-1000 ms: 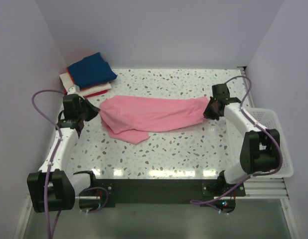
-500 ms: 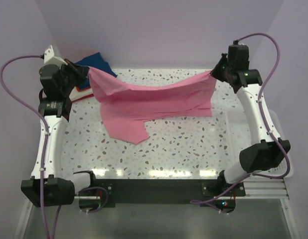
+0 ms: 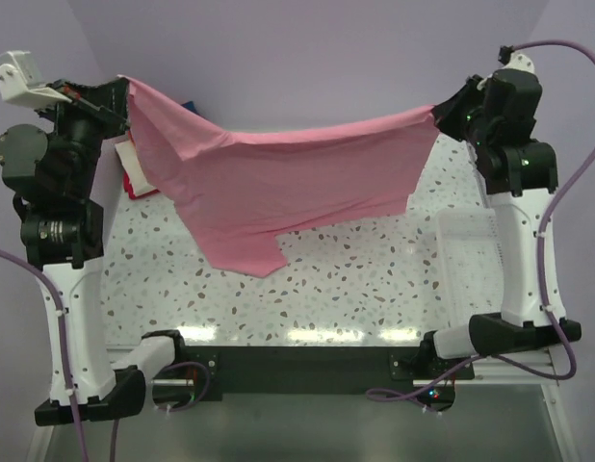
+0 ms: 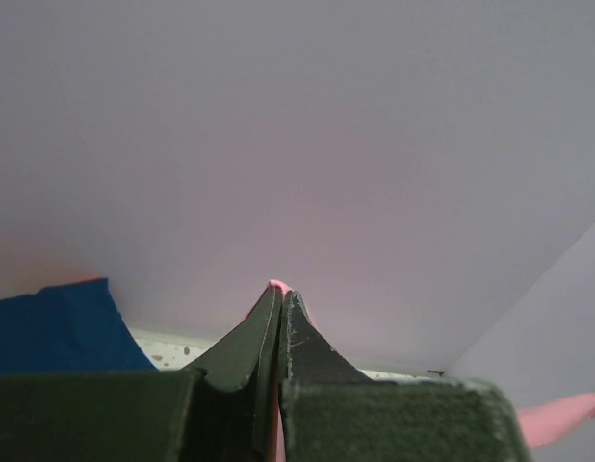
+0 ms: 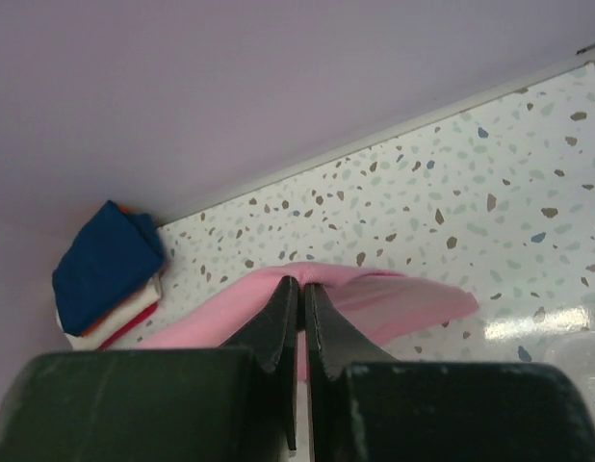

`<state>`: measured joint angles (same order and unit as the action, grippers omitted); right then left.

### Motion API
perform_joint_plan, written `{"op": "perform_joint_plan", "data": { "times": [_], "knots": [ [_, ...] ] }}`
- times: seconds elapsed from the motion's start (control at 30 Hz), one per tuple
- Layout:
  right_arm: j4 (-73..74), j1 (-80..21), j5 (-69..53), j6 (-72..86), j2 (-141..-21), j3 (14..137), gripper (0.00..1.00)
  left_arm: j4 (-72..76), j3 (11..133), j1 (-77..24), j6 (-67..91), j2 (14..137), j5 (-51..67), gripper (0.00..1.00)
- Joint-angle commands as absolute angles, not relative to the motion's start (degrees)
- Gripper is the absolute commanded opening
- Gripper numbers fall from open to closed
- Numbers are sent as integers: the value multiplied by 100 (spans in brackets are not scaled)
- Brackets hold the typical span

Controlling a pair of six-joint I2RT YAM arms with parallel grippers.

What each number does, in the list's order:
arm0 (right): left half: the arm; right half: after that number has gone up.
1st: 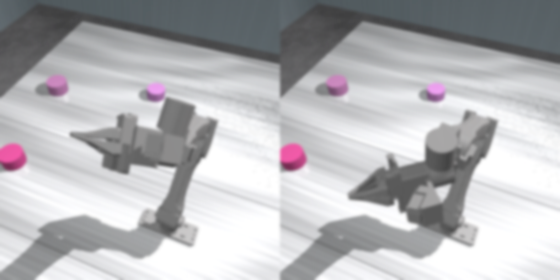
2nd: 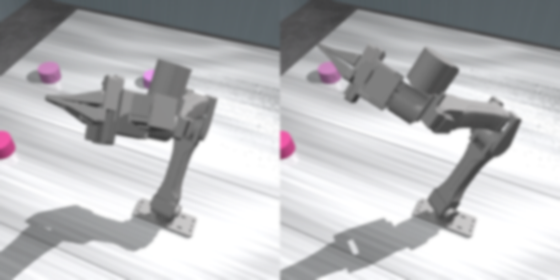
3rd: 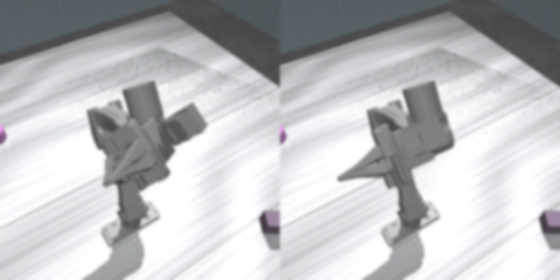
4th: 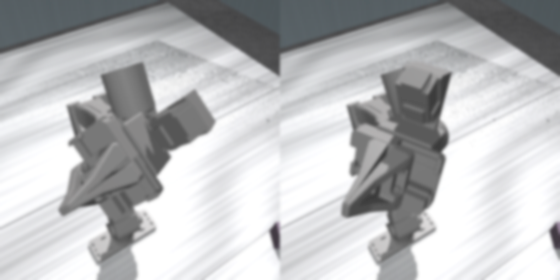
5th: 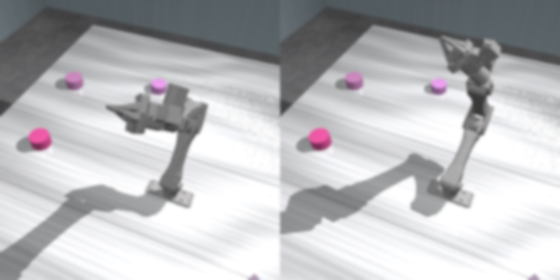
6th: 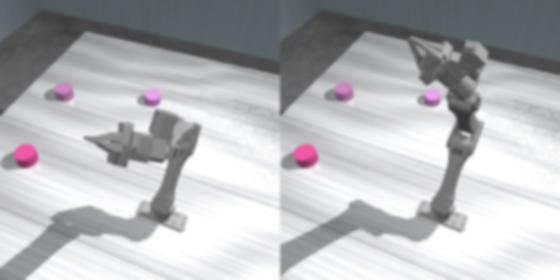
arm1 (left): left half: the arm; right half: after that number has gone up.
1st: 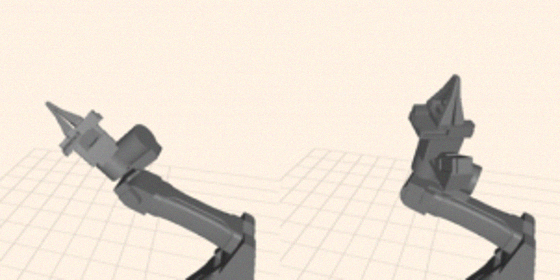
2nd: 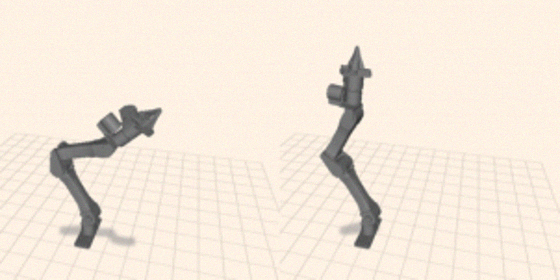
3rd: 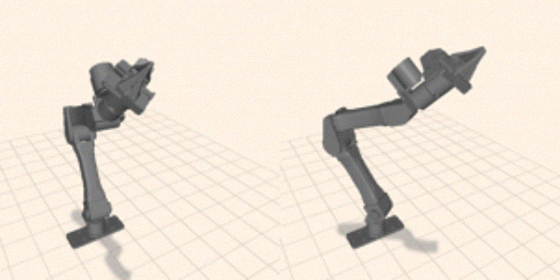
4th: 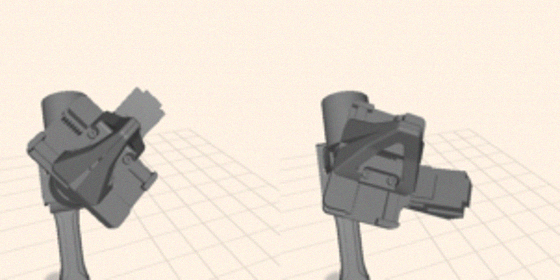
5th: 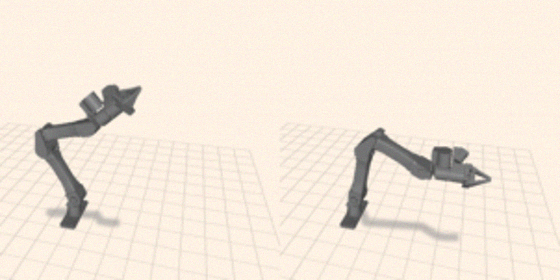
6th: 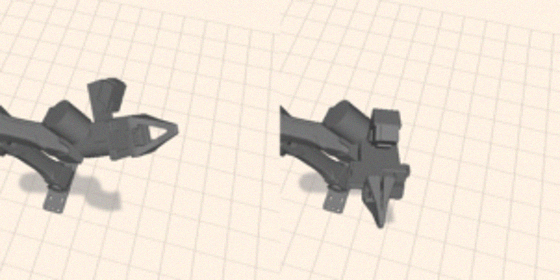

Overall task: Fold and stack the t-shirts
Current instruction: Flatten the tshirt out

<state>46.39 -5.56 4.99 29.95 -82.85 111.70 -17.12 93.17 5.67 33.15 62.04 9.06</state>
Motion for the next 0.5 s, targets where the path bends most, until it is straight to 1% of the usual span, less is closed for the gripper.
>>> {"op": "perform_joint_plan", "data": {
  "times": [0.0, 0.2, 0.47],
  "knots": [
    [4588, -536, 615, 2909, -7551, 11610, 0, -1626, 9965, 615, 3103, 5898, 607, 0],
    [4597, -536, 545, 2953, -6927, 11900, 0, -1617, 10458, 615, 3076, 5546, 238, 0],
    [4465, -536, 527, 2944, -6425, 11980, 0, -1547, 10591, 615, 2997, 5273, 17, 0]
  ]
}}
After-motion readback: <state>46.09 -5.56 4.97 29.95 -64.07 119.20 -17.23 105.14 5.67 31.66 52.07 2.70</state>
